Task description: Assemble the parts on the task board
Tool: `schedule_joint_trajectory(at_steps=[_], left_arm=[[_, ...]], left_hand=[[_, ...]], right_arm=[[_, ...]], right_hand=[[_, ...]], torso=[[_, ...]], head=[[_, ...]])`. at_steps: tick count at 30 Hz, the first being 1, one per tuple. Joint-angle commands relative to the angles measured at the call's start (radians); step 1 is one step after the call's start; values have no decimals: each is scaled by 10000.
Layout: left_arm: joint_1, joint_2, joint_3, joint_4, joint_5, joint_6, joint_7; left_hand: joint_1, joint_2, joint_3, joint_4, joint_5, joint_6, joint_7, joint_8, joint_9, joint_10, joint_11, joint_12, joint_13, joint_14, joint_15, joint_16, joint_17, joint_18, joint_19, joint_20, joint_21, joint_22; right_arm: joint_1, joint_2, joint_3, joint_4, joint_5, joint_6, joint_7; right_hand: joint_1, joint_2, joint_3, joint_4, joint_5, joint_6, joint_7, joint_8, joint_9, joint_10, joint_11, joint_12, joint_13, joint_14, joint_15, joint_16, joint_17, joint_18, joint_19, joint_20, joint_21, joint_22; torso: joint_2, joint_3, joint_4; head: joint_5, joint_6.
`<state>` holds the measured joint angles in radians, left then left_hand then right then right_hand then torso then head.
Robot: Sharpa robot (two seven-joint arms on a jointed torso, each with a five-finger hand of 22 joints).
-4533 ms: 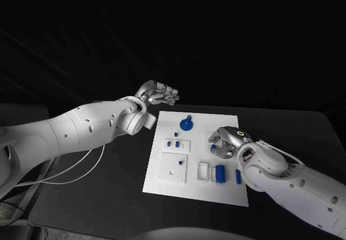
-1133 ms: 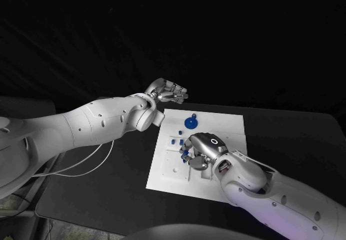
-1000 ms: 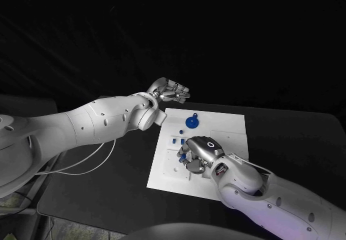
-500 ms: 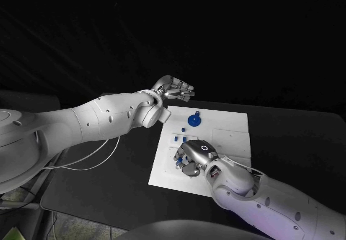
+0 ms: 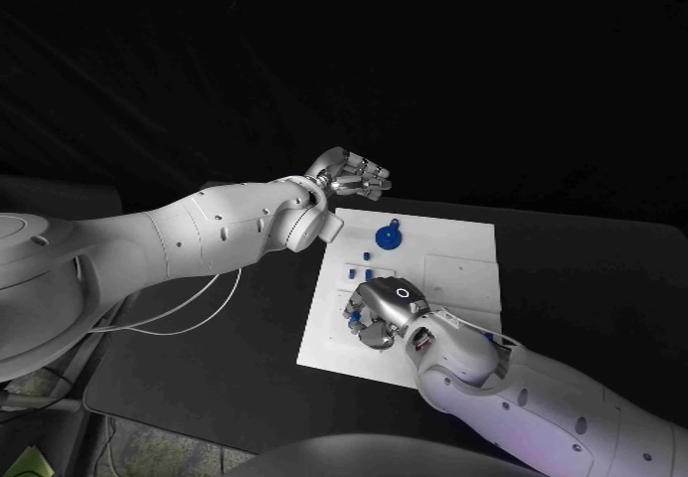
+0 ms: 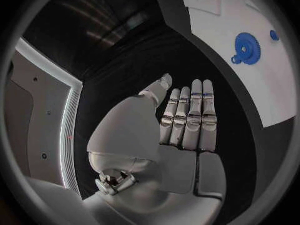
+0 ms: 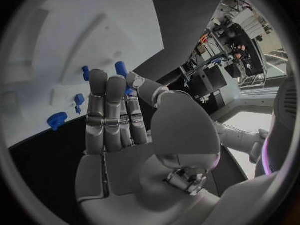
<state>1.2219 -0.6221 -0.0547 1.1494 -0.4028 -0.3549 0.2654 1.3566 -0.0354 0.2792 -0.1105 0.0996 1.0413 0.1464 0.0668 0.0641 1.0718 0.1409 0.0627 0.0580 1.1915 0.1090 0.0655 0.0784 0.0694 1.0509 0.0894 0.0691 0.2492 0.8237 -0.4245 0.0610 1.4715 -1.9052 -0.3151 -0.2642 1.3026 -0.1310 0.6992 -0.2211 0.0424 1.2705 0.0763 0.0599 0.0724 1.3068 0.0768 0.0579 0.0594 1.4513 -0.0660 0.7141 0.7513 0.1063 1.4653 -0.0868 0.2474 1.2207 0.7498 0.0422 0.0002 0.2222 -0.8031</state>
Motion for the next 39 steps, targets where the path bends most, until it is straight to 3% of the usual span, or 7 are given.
schedule_joint_trajectory(at_steps=[1, 20, 39], left_arm=[[12, 24, 7, 11, 33, 150, 37], [12, 34, 7, 7, 33, 166, 31], [12, 18, 7, 2, 33, 170, 18]], left_hand=[[-21, 97, -1, 53, -66, -67, -4, 52, -8, -21, 10, -27, 6, -68, 11, -31, 9, -20, 43, 10, 44, -8], [-21, 97, -1, 53, -66, -67, -4, 52, -8, -21, 10, -27, 6, -68, 11, -31, 9, -20, 43, 10, 44, -8], [-21, 97, -1, 53, -66, -67, -4, 52, -8, -21, 10, -27, 6, -68, 11, -31, 9, -20, 43, 10, 44, -8]], right_arm=[[-11, 33, -14, -41, -138, 138, 79], [-77, 23, -106, -213, -151, 322, 75], [-90, 13, -113, -310, -254, 423, -6]], right_hand=[[-33, 88, -4, -66, 59, 52, 10, 45, 7, 659, -530, 38, 39, 31, -33, -44, 9, 160, 283, -73, -62, 8], [-44, 99, 0, -101, 59, 51, 10, 44, 7, 660, -530, 39, 39, 33, -35, -51, 17, 161, 293, -75, -86, 34], [-76, 127, 3, -161, 58, 55, 9, 44, 7, 659, -529, 38, 39, 34, -34, -57, 36, 159, 308, -76, -121, 88]], torso=[[-3, 0, -2], [-9, 24, -19], [-7, 12, -3]], head=[[8, -4], [0, -26], [4, -34]])
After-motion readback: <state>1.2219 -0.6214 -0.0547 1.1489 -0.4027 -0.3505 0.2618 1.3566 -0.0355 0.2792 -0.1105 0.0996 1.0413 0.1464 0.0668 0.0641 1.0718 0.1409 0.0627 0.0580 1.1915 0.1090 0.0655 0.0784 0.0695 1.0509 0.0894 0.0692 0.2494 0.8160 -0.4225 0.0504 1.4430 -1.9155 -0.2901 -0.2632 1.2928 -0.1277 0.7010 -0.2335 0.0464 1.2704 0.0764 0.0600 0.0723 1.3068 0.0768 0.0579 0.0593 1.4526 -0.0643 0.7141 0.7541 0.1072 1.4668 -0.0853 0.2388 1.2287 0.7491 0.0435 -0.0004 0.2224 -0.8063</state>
